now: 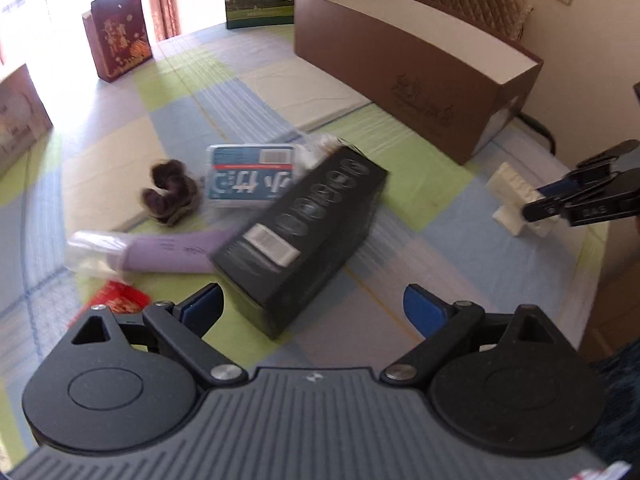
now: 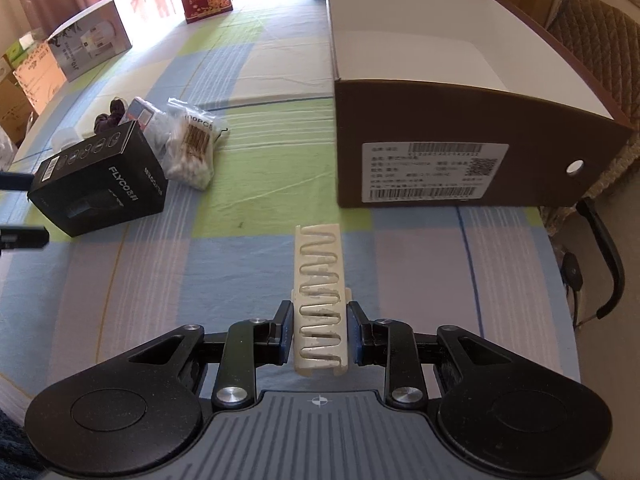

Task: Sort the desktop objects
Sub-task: 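Grasp the black FLYCO box with the left gripper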

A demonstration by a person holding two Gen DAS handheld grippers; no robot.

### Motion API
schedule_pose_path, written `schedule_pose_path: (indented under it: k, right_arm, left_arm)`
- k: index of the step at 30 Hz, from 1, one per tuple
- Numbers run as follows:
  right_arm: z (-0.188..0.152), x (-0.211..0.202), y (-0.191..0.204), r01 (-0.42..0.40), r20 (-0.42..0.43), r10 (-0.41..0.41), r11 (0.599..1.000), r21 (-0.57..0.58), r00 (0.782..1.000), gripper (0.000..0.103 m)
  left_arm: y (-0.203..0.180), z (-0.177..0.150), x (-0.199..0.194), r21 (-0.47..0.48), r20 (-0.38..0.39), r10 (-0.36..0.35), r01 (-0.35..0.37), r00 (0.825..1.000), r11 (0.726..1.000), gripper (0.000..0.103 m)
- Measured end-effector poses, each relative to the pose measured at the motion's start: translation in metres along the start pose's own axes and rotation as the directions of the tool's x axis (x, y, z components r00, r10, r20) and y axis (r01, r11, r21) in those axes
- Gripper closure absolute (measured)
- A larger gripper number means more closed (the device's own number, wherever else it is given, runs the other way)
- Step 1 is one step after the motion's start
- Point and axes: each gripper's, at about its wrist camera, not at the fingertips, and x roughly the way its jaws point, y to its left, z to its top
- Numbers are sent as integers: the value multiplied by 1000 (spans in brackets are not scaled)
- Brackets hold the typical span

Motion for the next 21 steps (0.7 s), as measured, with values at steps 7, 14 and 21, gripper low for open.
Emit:
schedule_pose_path:
  k: [7,14,21]
  right_arm:
    - [-4,-1,-6,4,2,-4,1000,19,1000,78]
    - [-9,-6,-17,24,7,-24,999,47,1000,78]
    - [-10,-7,-23,14,7,-14,999,51,1000,78]
  left_arm:
    - [6,26,15,122,3,-2,1,1000,993,10]
    - [-16,38,31,63,-63,-10,14,998,998,28]
    - [-39,46,37,-89,-156,-58,44,986,995,57]
